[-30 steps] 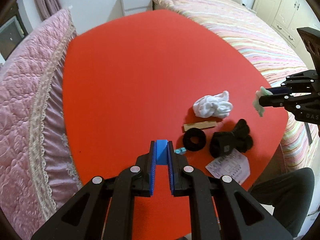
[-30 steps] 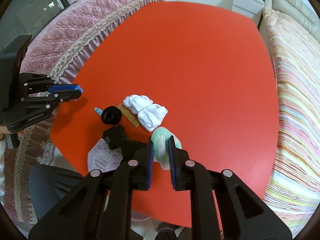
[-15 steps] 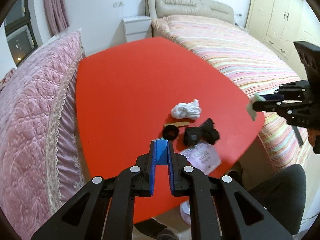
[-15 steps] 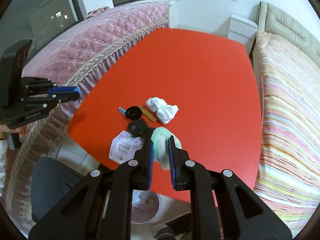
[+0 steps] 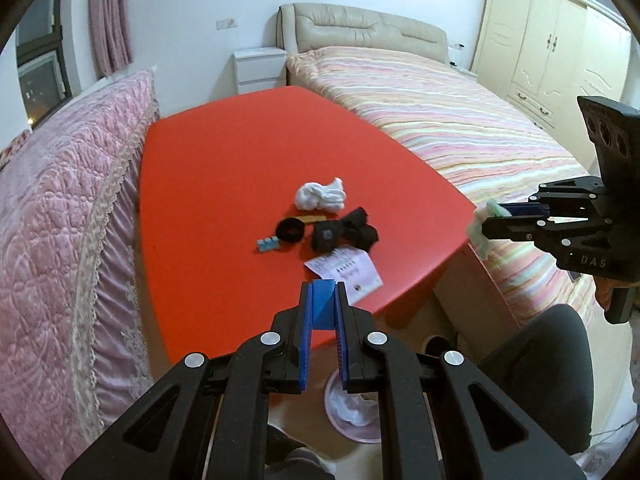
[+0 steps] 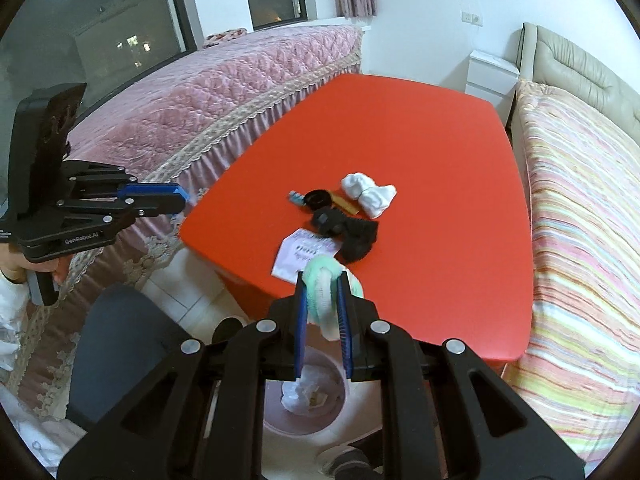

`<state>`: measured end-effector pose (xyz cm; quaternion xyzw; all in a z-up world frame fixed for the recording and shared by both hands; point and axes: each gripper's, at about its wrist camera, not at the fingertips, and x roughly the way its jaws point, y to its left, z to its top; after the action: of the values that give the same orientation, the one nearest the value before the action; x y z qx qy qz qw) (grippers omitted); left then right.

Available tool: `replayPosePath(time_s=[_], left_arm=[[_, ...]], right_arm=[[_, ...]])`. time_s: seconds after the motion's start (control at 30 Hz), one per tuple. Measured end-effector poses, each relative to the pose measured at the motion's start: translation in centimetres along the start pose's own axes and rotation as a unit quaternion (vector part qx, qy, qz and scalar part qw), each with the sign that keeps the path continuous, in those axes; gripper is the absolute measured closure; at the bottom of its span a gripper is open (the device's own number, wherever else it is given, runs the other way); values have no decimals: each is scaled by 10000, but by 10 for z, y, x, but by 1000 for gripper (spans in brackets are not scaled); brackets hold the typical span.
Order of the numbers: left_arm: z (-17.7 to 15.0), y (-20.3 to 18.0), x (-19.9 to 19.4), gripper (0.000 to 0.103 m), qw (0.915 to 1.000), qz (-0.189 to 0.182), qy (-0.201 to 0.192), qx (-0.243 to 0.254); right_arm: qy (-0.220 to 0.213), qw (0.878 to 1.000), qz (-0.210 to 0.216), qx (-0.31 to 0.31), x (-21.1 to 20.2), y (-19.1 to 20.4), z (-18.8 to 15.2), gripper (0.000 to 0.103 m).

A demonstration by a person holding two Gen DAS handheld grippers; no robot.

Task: Collect trash
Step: 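Carry the eraser and hair tie over the wastebasket and release both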

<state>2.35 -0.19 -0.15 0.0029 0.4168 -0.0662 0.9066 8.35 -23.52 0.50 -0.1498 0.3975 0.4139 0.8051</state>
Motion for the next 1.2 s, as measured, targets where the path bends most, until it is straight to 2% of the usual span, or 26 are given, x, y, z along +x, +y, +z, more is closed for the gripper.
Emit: replayPosePath(time_s=[0.27, 0.67, 1.03, 1.13, 1.2], left_arm=[[-28, -23, -8, 92, 9998, -163, 24, 62], [-67, -51, -5, 92, 9981, -542, 290, 92], [-79, -57, 7, 92, 9963, -696, 496, 74], [-79, -58, 9, 92, 9959, -739, 511, 76], [-79, -59, 10, 89, 9957, -759, 531, 82]], right_arm=[[-91, 9999, 85, 118, -14, 19, -34, 90], [299, 9985, 361, 281, -3, 34, -80, 89], [411, 9972, 494, 375, 5, 34, -87, 89], [409, 9968, 549, 409, 6, 32, -87, 86], [409, 9967, 562, 423, 6, 31, -87, 86]])
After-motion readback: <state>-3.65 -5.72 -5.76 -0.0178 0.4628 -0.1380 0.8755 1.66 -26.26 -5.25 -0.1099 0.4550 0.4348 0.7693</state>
